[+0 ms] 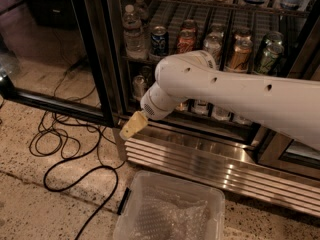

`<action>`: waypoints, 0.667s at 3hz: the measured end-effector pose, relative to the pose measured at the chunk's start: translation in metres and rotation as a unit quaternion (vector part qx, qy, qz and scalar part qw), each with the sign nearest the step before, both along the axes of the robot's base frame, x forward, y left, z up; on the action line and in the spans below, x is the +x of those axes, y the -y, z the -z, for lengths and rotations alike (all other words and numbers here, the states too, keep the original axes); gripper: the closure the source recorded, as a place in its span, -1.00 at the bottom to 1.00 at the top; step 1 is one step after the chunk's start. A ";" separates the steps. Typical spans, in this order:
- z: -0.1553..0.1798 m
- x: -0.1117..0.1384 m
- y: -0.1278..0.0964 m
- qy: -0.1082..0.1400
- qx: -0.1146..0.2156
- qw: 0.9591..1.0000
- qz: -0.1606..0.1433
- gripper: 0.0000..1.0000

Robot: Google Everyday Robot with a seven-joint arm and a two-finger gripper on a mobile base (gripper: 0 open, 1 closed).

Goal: Pick water bottle from middle shelf of fridge

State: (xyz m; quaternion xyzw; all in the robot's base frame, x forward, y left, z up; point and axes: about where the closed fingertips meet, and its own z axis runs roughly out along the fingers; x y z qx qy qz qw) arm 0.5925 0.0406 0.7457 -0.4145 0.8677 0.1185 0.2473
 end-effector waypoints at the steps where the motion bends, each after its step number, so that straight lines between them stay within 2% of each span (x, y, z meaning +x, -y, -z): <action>1: 0.003 0.011 -0.012 0.018 0.023 0.999 0.023 -1.00; 2: 0.014 0.038 -0.030 0.070 0.031 0.996 0.049 -1.00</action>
Offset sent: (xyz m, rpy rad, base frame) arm 0.1221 0.0560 0.0081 0.3053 -0.3347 -0.5294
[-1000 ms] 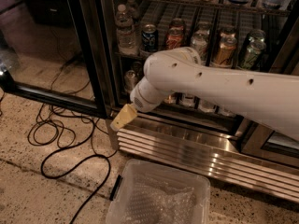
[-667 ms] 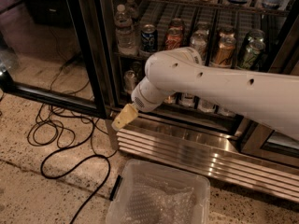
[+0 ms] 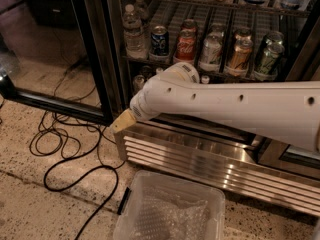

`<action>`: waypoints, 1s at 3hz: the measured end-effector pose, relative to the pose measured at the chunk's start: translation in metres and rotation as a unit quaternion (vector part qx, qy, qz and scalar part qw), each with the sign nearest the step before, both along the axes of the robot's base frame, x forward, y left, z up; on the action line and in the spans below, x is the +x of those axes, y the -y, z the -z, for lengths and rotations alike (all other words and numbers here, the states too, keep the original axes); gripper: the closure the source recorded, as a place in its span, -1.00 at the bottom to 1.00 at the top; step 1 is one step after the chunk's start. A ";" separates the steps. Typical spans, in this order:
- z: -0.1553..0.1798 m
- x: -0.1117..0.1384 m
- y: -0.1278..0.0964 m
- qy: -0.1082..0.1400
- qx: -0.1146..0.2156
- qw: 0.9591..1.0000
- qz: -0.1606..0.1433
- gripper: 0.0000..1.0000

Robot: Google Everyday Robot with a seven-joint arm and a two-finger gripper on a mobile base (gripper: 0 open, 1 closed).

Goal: Pick water bottle from middle shelf of fridge

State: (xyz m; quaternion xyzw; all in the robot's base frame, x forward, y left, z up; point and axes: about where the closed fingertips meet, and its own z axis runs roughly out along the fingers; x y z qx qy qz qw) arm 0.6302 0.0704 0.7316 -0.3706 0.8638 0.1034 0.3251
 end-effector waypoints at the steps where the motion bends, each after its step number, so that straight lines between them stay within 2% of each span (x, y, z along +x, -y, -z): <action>1: -0.008 0.041 -0.007 0.069 0.009 0.997 0.018 -1.00; 2: -0.020 0.074 -0.005 0.086 0.040 0.993 0.063 -1.00; 3: -0.021 0.075 -0.002 0.074 0.058 0.991 0.090 -1.00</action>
Offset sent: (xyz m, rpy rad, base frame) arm 0.0967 0.0208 0.0103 0.3248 -0.0789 -0.4741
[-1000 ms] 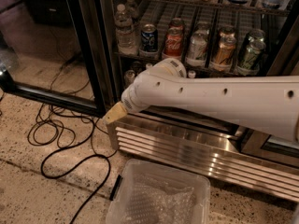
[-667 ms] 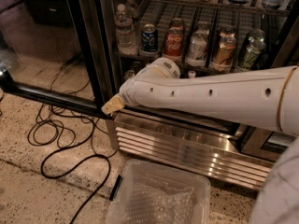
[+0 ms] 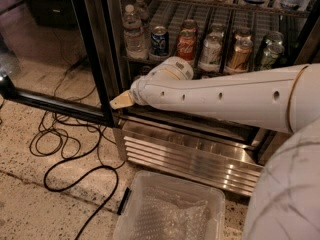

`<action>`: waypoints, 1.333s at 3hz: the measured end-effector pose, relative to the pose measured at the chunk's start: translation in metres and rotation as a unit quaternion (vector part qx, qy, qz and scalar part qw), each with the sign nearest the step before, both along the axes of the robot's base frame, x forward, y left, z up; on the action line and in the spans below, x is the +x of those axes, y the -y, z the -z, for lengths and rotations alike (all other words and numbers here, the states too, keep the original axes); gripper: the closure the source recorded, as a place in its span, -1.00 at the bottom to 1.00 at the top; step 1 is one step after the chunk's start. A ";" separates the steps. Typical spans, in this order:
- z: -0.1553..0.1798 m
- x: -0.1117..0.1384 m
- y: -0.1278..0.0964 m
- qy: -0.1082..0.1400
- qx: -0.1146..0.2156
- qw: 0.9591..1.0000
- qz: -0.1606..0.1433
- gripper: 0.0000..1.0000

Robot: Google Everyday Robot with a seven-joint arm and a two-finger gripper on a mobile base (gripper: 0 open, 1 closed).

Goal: Pick water bottle from middle shelf of fridge

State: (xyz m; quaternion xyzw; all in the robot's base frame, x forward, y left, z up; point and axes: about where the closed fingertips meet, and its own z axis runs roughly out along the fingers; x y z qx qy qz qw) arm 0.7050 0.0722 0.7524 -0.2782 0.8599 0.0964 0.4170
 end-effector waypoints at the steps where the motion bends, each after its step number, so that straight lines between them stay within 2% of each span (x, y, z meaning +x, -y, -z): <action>1: -0.003 0.012 -0.009 0.017 0.012 1.000 -0.002 -1.00; 2: -0.035 0.054 -0.023 0.063 0.021 0.998 0.009 -1.00; 3: -0.060 0.081 -0.032 0.092 0.016 0.995 0.031 -1.00; 4: -0.061 0.086 -0.044 0.101 0.009 0.993 0.054 -0.80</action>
Offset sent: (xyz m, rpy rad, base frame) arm 0.0682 0.0770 0.0182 0.1268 -0.2887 -0.2033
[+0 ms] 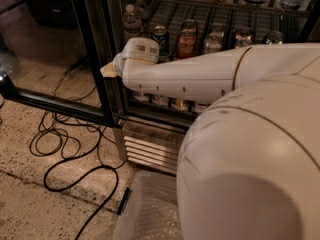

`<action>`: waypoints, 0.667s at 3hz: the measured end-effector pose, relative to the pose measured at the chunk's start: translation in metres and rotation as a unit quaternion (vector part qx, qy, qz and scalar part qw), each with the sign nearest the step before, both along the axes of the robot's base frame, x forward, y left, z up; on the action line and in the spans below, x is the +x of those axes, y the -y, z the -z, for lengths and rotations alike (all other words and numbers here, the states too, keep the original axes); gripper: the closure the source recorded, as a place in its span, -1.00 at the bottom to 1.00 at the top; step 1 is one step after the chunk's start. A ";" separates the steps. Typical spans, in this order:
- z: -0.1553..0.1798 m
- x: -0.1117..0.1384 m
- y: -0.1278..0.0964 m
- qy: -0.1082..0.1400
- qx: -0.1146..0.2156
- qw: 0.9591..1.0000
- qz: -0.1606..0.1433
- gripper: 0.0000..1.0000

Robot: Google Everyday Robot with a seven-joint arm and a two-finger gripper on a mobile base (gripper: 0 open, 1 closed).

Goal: Pick water bottle from middle shelf of fridge

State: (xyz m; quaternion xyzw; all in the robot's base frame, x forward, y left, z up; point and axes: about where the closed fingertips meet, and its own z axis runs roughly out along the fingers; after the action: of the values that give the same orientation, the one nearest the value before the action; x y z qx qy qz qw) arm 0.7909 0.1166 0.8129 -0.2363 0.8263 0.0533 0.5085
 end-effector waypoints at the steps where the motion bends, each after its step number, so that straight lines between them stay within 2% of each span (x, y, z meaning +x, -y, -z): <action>1: 0.016 -0.008 -0.009 0.002 -0.003 1.000 0.023 -0.68; 2: 0.031 -0.016 -0.011 0.027 -0.037 0.998 0.033 -0.56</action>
Offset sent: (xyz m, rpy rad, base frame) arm -0.0335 0.0114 -0.0568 0.1251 -0.0530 -0.2487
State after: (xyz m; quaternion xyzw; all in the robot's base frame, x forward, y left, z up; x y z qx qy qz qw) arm 0.7747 0.1272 0.7817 -0.2291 0.8210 -0.0003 0.5230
